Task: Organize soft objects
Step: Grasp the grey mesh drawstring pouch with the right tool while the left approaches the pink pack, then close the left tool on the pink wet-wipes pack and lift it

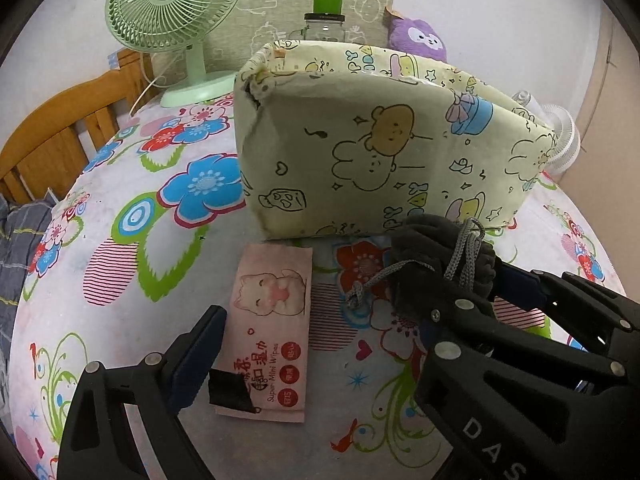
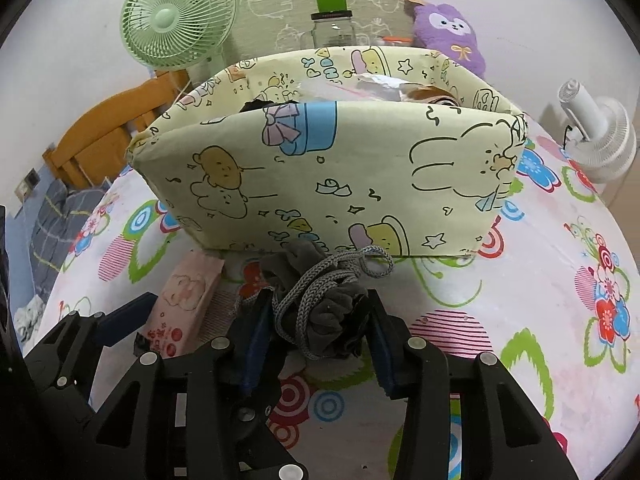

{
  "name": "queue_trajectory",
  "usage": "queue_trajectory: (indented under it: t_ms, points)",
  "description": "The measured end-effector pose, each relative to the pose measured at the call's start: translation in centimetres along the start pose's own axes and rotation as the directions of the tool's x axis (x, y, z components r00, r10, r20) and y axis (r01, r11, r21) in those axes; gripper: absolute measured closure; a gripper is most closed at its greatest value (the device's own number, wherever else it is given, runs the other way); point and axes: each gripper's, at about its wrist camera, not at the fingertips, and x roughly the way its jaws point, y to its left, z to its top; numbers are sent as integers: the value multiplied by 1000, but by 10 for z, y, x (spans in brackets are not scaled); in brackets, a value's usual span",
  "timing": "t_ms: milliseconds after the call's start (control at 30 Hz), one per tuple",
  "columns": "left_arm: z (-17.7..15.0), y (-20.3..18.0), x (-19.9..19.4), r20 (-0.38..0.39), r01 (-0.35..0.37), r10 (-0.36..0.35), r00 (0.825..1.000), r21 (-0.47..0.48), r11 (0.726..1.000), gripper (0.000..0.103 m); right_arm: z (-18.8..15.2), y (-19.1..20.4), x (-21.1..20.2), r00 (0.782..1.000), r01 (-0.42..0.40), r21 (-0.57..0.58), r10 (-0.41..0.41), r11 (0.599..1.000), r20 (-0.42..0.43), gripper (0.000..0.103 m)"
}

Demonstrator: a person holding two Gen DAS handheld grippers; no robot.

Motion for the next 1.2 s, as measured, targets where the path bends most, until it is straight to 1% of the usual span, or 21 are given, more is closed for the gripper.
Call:
queue_trajectory:
  t_ms: [100, 200, 300, 400, 467, 533, 700, 767, 967, 1033, 1100, 1200]
  points:
    - [-2, 4, -2, 5, -4, 4, 1000, -18, 1000, 9, 0, 1, 1, 1000, 12, 1, -12, 1000, 4, 56]
    - [-3, 11, -4, 9, -10, 10, 1000, -31, 999, 10, 1, 3, 3, 1000, 19, 4, -19, 1000, 5, 56]
    - [-4, 15, -5, 14, -22, 23, 1000, -35, 999, 15, 1, 5, 3, 1000, 28, 1, -28, 1000, 5, 56]
    - [-4, 15, -4, 18, -52, 52, 998, -26, 998, 21, 0, 6, 2, 999, 32, 0, -32, 999, 5, 56]
    - [-4, 16, -5, 21, -53, 54, 998, -29, 998, 23, 0, 8, 2, 999, 36, -3, -36, 999, 4, 56]
    - [-4, 18, -5, 24, -61, 62, 998, -29, 998, 29, -1, 9, 2, 999, 36, -6, -36, 999, 4, 56]
    - [-3, 18, -4, 24, -75, 75, 997, -20, 997, 31, -2, 11, 1, 999, 35, -6, -35, 999, 7, 56]
    - [-3, 16, -5, 25, -70, 70, 997, -15, 997, 34, -1, 11, 0, 999, 39, -3, -39, 999, 10, 56]
    - [-1, 11, -4, 34, -55, 55, 998, 1, 998, 46, -2, 10, -2, 999, 46, 4, -46, 999, 17, 56]
    - [-2, 8, -5, 34, -46, 46, 998, 5, 999, 56, -2, 10, -3, 999, 46, 6, -46, 999, 19, 56]
    - [-3, 4, -6, 36, -45, 45, 998, 14, 999, 63, -2, 9, -4, 999, 46, 6, -46, 999, 19, 56]
    - [-3, 0, -7, 40, -64, 64, 997, 15, 998, 63, -3, 7, -4, 999, 43, 13, -43, 999, 16, 56]
